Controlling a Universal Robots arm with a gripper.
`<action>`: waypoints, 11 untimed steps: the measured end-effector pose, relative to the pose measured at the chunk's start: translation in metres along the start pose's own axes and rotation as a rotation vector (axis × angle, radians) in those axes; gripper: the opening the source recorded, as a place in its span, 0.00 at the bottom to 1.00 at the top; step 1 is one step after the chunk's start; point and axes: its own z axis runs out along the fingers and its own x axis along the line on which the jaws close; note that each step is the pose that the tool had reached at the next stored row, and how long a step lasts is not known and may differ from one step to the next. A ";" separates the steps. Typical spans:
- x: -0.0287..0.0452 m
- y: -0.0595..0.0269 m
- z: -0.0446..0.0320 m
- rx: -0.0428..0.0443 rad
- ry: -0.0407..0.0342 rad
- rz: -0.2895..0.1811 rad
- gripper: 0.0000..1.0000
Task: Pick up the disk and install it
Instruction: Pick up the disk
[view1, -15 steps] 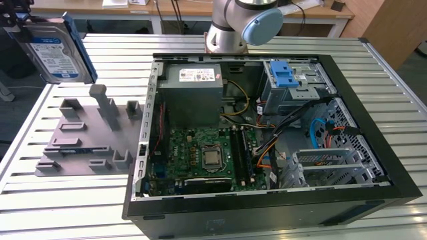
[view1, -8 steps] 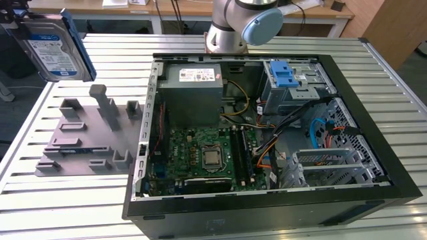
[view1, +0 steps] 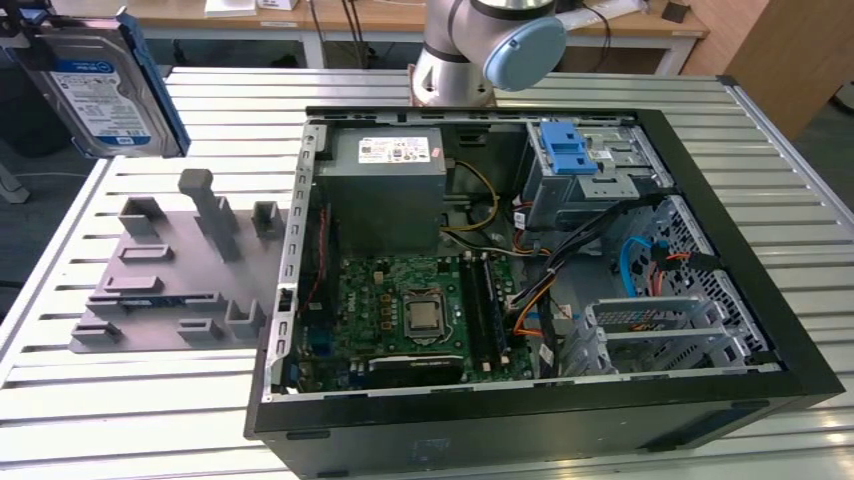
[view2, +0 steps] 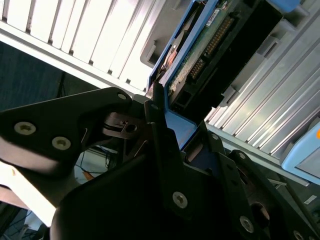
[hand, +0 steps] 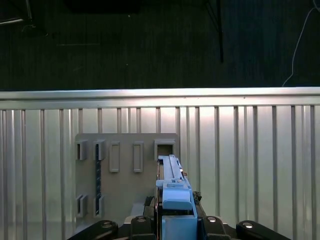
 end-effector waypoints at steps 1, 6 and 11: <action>0.0000 0.0000 -0.0009 0.0001 0.0000 0.000 0.36; 0.0000 -0.0001 -0.0056 0.0001 -0.0001 0.000 0.36; -0.0001 -0.0001 -0.0099 -0.0001 0.0000 0.000 0.36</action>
